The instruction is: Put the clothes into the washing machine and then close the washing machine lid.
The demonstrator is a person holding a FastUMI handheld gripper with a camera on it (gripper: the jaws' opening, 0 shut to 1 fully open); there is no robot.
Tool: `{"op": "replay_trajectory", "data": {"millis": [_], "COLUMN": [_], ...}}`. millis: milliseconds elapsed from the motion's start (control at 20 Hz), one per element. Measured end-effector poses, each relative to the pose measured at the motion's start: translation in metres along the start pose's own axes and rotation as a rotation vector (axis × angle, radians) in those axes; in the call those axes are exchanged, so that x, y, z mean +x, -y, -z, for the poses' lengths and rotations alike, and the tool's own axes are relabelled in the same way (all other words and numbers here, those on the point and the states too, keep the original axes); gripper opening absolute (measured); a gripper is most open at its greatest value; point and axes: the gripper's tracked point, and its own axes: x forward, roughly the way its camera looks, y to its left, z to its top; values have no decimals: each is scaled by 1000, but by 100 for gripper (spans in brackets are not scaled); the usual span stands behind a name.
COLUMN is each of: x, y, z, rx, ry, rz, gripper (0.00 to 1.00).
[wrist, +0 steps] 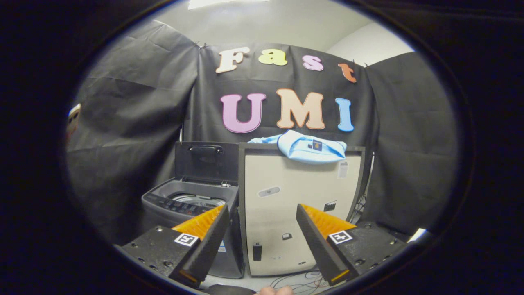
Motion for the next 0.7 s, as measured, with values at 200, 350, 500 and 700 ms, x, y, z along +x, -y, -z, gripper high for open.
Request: {"op": "replay_trajectory", "data": {"millis": [200, 350, 500, 700], "x": [29, 51, 74, 105], "y": [14, 26, 37, 45], "z": [-22, -43, -65, -93], "rx": [41, 61, 32, 1], "ry": [-22, -30, -33, -32], "rz": [20, 29, 46, 51], "gripper": [100, 100, 99, 99]}}
